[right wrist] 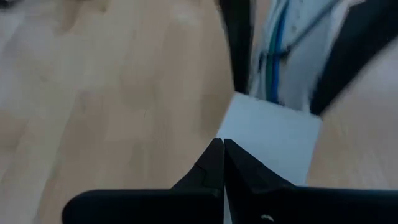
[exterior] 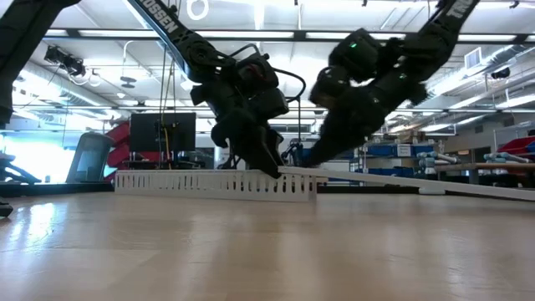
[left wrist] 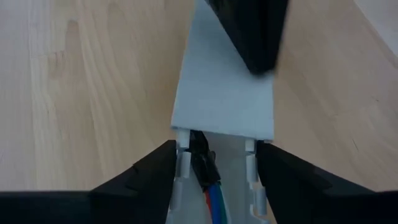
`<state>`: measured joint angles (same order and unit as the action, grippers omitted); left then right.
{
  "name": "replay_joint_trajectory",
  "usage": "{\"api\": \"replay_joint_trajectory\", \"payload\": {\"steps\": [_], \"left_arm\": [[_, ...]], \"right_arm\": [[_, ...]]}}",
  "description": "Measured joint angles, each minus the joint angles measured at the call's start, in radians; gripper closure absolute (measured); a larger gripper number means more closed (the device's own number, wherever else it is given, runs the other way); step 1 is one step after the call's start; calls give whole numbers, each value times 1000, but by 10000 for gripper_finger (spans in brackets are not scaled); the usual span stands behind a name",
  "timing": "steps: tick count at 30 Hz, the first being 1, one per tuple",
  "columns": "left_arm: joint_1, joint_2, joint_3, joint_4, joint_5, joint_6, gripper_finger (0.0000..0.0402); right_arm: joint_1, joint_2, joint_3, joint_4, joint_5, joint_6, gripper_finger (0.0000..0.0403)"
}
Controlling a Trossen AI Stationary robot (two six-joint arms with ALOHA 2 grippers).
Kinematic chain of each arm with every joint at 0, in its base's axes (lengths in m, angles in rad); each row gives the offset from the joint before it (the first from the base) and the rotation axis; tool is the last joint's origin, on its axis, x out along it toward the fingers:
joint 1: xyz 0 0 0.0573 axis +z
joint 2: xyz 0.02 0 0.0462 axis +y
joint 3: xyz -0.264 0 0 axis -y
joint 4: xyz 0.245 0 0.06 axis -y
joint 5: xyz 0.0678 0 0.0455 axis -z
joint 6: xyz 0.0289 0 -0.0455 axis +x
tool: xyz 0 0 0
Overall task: Ziptie cables
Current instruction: Close the white cable duct lid
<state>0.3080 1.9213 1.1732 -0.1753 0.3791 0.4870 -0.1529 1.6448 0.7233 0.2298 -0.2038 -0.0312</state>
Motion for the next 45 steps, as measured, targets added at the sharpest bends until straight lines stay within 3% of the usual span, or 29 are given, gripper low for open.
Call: {"api": "replay_joint_trajectory", "payload": {"steps": [6,20,32,45], "left_arm": [[0,0,-1,-8,3,5,177],[0,0,0,-7,-16,-3,171],[0,2,0,-7,-23,-2,98],[10,-32,0,-29,-22,4,97]], "right_arm": [[-11,121,120,-12,-71,-59,403],[-22,52,149,-96,-48,-103,403],[-23,42,149,-88,-48,-82,403],[-37,9,150,-94,-27,-77,403]]}}
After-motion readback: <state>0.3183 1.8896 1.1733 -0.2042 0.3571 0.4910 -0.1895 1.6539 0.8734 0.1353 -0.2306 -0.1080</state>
